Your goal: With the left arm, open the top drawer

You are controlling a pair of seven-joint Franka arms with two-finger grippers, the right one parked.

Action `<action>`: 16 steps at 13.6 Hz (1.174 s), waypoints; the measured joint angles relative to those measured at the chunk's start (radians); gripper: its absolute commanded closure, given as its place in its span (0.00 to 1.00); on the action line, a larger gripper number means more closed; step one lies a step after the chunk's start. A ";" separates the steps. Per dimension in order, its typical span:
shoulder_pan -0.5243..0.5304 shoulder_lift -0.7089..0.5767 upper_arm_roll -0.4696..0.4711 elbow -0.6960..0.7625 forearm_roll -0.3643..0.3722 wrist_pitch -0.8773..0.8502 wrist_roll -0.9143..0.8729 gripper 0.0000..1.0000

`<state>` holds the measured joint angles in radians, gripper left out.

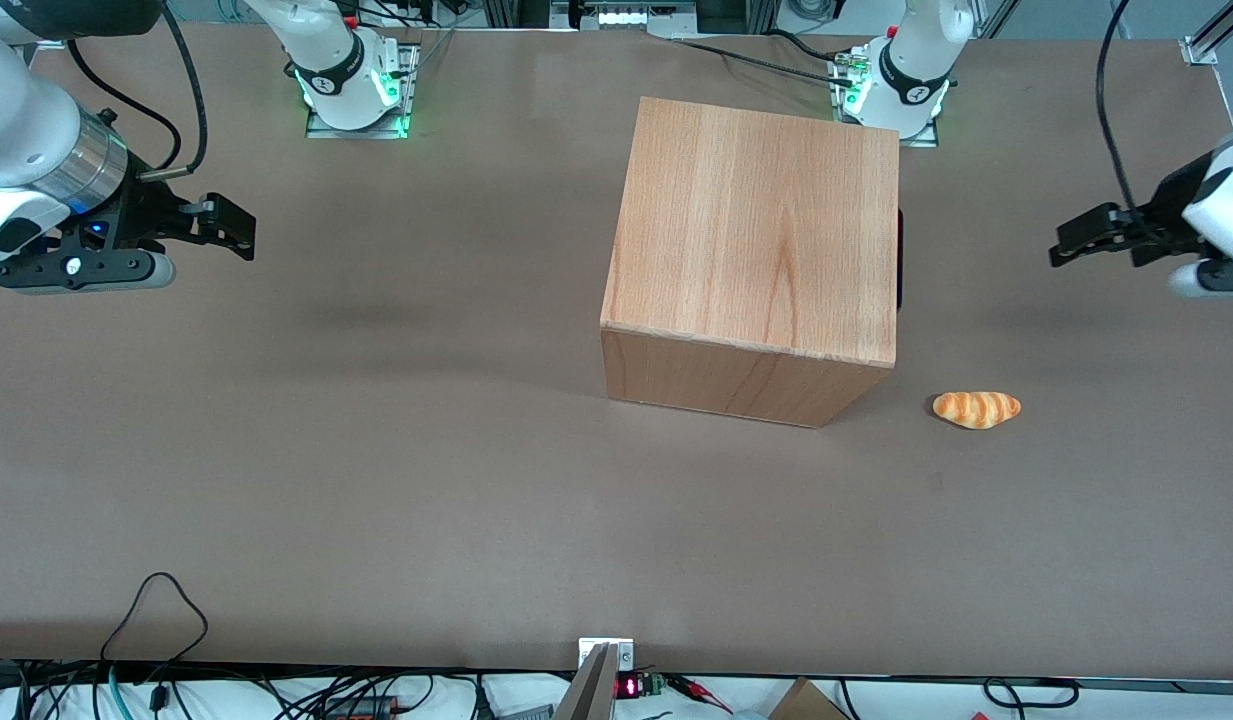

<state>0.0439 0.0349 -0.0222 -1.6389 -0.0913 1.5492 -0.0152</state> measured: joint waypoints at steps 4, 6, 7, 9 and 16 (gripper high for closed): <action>-0.007 0.002 -0.036 -0.104 -0.048 0.057 0.000 0.00; -0.008 0.003 -0.055 -0.164 -0.069 0.109 0.000 0.00; -0.008 0.003 -0.063 -0.190 -0.076 0.132 0.000 0.00; -0.009 0.003 -0.078 -0.231 -0.091 0.173 0.000 0.00; -0.010 0.003 -0.118 -0.333 -0.104 0.270 0.000 0.00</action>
<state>0.0341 0.0381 -0.1400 -1.9723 -0.1948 1.8196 -0.0147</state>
